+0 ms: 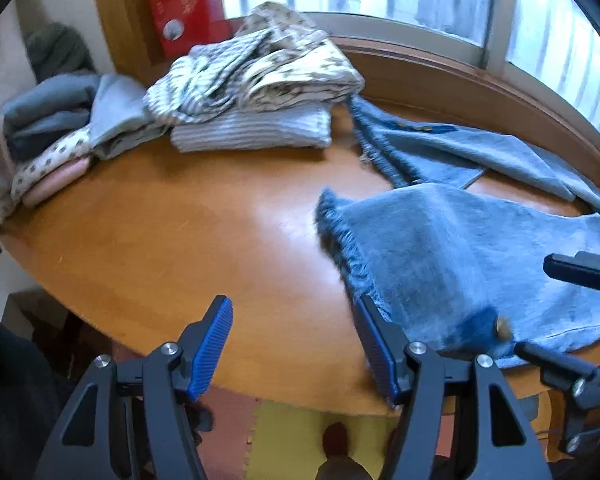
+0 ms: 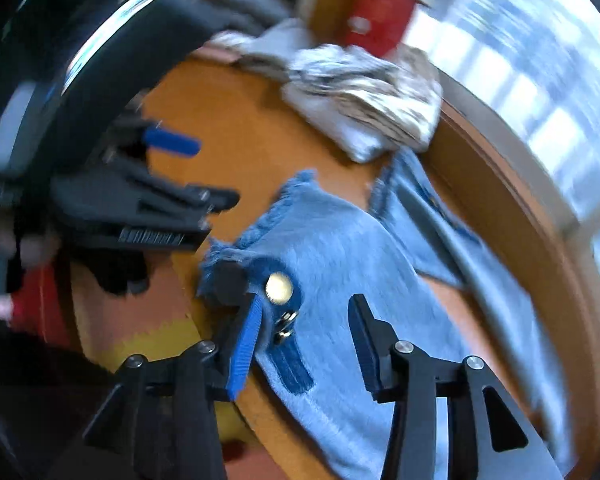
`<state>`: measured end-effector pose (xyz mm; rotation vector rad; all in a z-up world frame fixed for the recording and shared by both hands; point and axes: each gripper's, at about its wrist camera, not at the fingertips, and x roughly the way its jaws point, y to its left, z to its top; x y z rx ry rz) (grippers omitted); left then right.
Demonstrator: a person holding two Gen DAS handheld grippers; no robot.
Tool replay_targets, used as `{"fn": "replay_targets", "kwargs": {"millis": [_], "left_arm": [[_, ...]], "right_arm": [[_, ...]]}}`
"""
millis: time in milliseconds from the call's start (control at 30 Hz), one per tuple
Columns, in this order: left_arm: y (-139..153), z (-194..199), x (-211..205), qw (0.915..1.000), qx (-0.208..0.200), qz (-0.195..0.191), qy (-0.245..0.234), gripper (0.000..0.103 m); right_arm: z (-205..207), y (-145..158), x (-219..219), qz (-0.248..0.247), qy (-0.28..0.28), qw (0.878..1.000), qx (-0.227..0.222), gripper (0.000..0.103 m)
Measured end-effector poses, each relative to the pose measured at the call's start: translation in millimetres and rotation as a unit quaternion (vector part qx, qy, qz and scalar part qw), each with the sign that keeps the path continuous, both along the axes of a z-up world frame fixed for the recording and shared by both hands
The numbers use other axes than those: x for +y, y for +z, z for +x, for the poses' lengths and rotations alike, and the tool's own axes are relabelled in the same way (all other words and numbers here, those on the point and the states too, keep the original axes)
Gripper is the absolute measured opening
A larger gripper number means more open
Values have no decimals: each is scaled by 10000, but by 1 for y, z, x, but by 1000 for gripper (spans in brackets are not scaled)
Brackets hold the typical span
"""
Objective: Fold clothes
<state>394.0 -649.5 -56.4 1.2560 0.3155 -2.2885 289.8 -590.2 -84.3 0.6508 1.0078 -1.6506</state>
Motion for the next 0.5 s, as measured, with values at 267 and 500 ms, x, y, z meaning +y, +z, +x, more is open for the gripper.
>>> {"fn": "replay_targets", "kwargs": {"millis": [267,500], "left_arm": [[-7,30,-18,9991,118,286,274,61],[-15,40,-22,9981,118,573,179,61]], "right_arm": [[26,-32,-15,499,739,9952,401,48],[23,-34,-34,113,550,9983,155,49]]}}
